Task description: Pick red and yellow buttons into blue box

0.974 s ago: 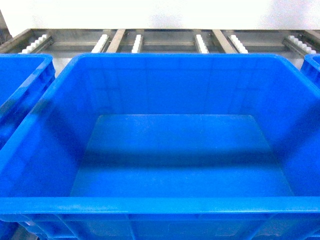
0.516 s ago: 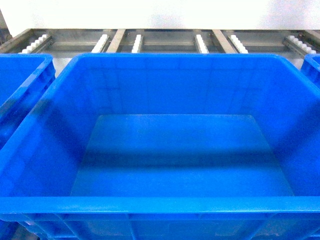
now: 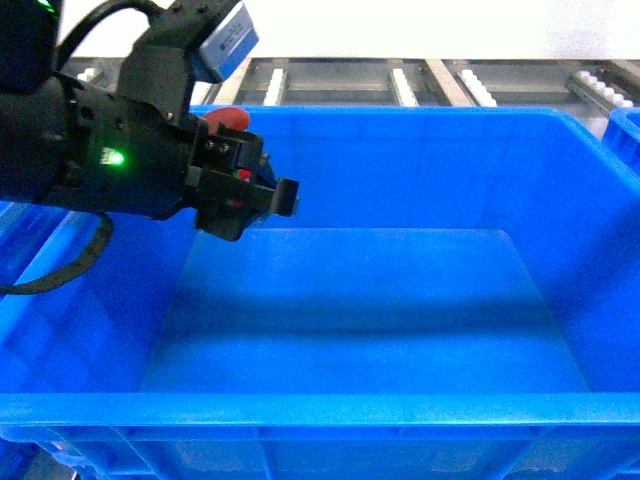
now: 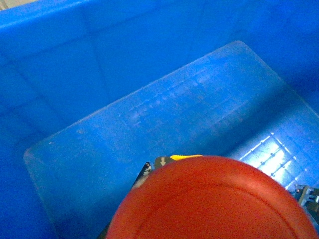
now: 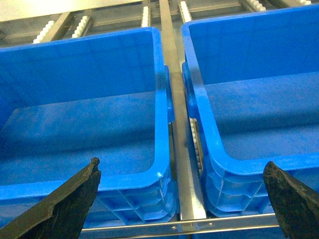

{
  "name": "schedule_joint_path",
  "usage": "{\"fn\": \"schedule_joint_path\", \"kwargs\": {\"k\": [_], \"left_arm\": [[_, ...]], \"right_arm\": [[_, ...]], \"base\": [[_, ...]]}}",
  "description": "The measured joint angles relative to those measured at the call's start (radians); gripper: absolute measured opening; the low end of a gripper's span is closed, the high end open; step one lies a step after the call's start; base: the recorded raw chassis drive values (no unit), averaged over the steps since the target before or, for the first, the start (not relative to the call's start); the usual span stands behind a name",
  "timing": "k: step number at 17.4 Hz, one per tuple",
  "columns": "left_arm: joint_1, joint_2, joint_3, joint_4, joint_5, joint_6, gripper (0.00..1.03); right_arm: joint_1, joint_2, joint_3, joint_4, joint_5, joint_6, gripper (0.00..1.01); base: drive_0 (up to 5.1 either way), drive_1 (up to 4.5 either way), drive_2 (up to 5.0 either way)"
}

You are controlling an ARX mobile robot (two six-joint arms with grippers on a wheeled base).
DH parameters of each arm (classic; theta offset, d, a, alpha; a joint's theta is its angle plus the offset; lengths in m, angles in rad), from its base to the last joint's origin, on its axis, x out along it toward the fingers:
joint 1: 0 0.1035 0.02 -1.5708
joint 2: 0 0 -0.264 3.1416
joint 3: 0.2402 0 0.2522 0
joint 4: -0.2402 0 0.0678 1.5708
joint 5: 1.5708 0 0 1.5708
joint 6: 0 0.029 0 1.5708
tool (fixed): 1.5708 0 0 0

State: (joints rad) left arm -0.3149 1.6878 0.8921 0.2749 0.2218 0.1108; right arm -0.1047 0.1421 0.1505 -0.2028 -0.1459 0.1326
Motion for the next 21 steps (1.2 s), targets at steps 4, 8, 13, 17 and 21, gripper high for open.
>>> {"fn": "schedule_joint_path", "kwargs": {"k": [4,8,13,17,21], "left_arm": [[-0.055,0.122,0.08,-0.048,-0.003,-0.008,0.25],[-0.071,0.175,0.07,-0.031,-0.029,-0.025,0.25],[-0.085,0.185,0.062,-0.004,-0.057,-0.051,0.39],[-0.06,0.177,0.048,0.034,-0.073,-0.063,0.82],[-0.003,0.051,0.003,0.117,-0.139,-0.108,0.98]], "right_arm": [[0.0,0.0,0.0,0.0,0.0,0.0,0.98],[0.0,0.0,0.0,0.0,0.0,0.0,0.98],[0.0,0.0,0.0,0.0,0.0,0.0,0.98],[0.0,0.0,0.0,0.0,0.0,0.0,0.98],[0.0,0.0,0.0,0.0,0.0,0.0,0.98]], "base": [[0.0,0.0,0.0],[0.0,0.0,0.0],[0.0,0.0,0.0],[0.0,0.0,0.0],[0.0,0.0,0.0]]}}
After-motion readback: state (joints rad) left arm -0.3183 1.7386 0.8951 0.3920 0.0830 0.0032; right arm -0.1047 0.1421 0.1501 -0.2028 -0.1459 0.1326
